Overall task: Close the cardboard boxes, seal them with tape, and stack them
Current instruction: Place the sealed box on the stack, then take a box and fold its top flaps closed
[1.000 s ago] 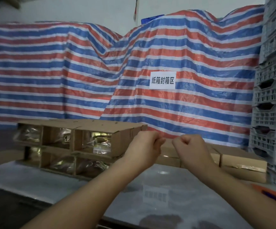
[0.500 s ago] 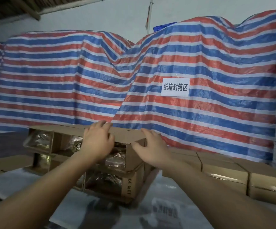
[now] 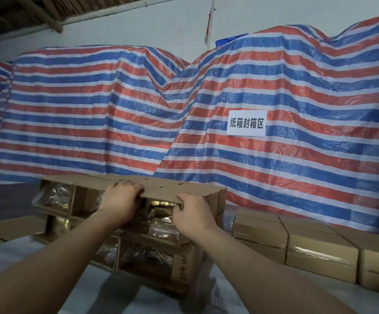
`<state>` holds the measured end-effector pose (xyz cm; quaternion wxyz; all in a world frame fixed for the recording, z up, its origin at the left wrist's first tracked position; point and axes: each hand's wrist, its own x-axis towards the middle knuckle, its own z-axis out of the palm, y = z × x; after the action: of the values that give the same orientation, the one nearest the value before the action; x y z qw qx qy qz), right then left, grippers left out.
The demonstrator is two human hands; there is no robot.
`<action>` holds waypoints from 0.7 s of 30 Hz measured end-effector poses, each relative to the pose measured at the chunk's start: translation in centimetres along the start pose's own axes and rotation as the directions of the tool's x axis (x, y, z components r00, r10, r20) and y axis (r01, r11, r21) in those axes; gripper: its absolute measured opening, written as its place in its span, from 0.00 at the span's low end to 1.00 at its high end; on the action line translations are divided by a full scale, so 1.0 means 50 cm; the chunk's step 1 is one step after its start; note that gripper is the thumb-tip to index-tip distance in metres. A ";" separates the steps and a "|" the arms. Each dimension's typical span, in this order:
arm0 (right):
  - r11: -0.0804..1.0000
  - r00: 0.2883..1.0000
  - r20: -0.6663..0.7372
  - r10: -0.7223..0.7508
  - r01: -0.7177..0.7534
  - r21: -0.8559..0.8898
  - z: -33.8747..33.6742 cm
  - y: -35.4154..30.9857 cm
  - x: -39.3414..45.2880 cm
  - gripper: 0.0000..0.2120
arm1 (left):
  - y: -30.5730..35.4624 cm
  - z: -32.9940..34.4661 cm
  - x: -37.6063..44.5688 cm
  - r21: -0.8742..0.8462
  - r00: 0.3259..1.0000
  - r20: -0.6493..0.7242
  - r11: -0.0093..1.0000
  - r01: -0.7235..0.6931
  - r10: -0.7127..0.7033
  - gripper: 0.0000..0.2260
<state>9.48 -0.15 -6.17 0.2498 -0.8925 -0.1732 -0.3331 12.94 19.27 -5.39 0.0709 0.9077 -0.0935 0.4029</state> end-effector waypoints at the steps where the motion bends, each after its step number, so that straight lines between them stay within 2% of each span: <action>1: 1.000 1.000 -0.012 -0.016 0.016 -0.004 -0.006 -0.002 -0.001 0.13 | 0.003 -0.003 -0.002 -0.008 1.000 -0.019 1.000 0.013 -0.013 0.15; 5: 0.997 1.000 -0.018 0.010 -0.009 0.080 -0.057 -0.003 0.009 0.16 | 0.029 -0.028 0.002 -0.109 0.990 -0.134 0.994 0.026 -0.040 0.08; 8: 0.992 0.998 -0.017 0.057 -0.055 0.109 -0.112 -0.004 0.021 0.13 | 0.052 -0.065 0.017 -0.181 0.995 -0.097 0.983 -0.007 -0.011 0.07; 12: 0.989 0.996 -0.019 0.091 -0.088 0.120 -0.204 -0.002 0.020 0.12 | 0.094 -0.124 0.055 -0.192 0.996 -0.066 0.978 -0.077 0.066 0.05; 15: 0.979 0.985 0.041 0.167 -0.171 0.109 -0.288 0.004 0.022 0.12 | 0.140 -0.174 0.087 -0.153 0.988 0.046 0.978 -0.139 0.148 0.05; 17: 0.946 0.953 0.130 0.275 -0.293 0.141 -0.347 0.022 0.016 0.08 | 0.182 -0.198 0.100 -0.123 0.965 0.146 0.972 -0.202 0.219 0.05; 19: 0.860 0.875 0.271 0.402 -0.463 0.217 -0.402 0.055 -0.010 0.06 | 0.236 -0.209 0.104 -0.142 0.914 0.289 0.957 -0.254 0.285 0.04; 21: 0.737 0.759 0.411 0.505 -0.627 0.252 -0.439 0.094 -0.048 0.07 | 0.290 -0.207 0.099 -0.175 0.814 0.476 0.943 -0.285 0.334 0.04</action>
<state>-1.17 -16.64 5.00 0.4747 -0.8785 0.0128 -0.0534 5.46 6.74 5.95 0.0212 0.9488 -0.2742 0.1556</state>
